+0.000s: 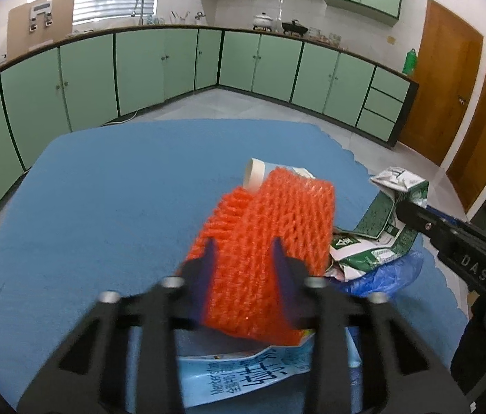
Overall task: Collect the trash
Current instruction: 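Grasp the orange mesh net with the left gripper while the right grasps the green wrapper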
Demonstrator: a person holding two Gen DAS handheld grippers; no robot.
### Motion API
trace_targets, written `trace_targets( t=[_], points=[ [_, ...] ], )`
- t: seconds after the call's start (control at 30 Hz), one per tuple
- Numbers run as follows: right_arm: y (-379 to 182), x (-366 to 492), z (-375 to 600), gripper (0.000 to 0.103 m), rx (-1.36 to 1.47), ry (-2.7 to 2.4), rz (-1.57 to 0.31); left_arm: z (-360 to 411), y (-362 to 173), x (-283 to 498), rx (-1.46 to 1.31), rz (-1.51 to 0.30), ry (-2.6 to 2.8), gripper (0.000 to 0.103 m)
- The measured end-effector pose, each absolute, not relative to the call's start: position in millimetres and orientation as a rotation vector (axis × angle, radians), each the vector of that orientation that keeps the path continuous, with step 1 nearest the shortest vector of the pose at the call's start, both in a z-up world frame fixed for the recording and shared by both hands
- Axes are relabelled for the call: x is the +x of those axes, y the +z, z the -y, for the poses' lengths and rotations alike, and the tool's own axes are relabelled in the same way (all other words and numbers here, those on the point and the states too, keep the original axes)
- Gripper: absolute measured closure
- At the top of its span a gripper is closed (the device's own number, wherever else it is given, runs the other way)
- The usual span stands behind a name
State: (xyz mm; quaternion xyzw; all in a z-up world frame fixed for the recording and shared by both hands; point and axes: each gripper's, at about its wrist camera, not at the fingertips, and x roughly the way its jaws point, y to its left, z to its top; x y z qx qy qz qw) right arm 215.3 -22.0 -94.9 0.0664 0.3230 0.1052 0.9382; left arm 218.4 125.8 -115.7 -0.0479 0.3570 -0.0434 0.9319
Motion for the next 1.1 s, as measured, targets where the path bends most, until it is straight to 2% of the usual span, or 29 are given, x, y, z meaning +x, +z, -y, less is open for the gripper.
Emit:
trace_targets(
  t=[0.07,0.27,0.47,0.53,0.57,0.6,0.63,0.7,0.77,0.83,0.87,0.9,0.97,1.1],
  points=[
    [-94,214,23,0.083,0.138,0.220,-0.653,-125,-116,218,-0.105,-0.727,-0.091,0.097],
    [-84,208,25,0.082,0.148,0.235,-0.620,-128,-103,212,-0.135,-0.679,-0.097,0.101],
    [-80,206,26,0.082,0.137,0.237,-0.610,-128,-105,214,-0.140,-0.696,-0.106,0.100],
    [-82,207,27,0.083,0.139,0.233,-0.616,-128,-109,216,-0.151,-0.725,-0.106,0.095],
    [-82,207,28,0.083,0.142,0.231,-0.618,-129,-112,218,-0.159,-0.737,-0.107,0.081],
    [-82,208,28,0.083,0.141,0.231,-0.620,-129,-112,219,-0.158,-0.742,-0.101,0.062],
    [-83,208,29,0.083,0.139,0.229,-0.621,-129,-113,219,-0.152,-0.740,-0.092,0.055],
    [-83,210,28,0.083,0.139,0.228,-0.624,-128,-113,220,-0.147,-0.740,-0.094,0.049],
    [-85,211,29,0.083,0.140,0.228,-0.627,-126,-114,221,-0.145,-0.745,-0.099,0.048],
    [-86,210,29,0.083,0.142,0.229,-0.628,-124,-117,224,-0.134,-0.756,-0.099,0.051],
    [-86,210,29,0.083,0.141,0.229,-0.628,-122,-118,226,-0.131,-0.762,-0.100,0.060],
    [-85,210,29,0.083,0.141,0.230,-0.628,-122,-120,228,-0.128,-0.768,-0.099,0.076],
    [-85,210,29,0.083,0.140,0.230,-0.627,-121,-122,230,-0.131,-0.775,-0.102,0.091],
    [-83,208,30,0.083,0.142,0.233,-0.618,-122,-115,223,-0.135,-0.730,-0.091,0.094]
  ],
)
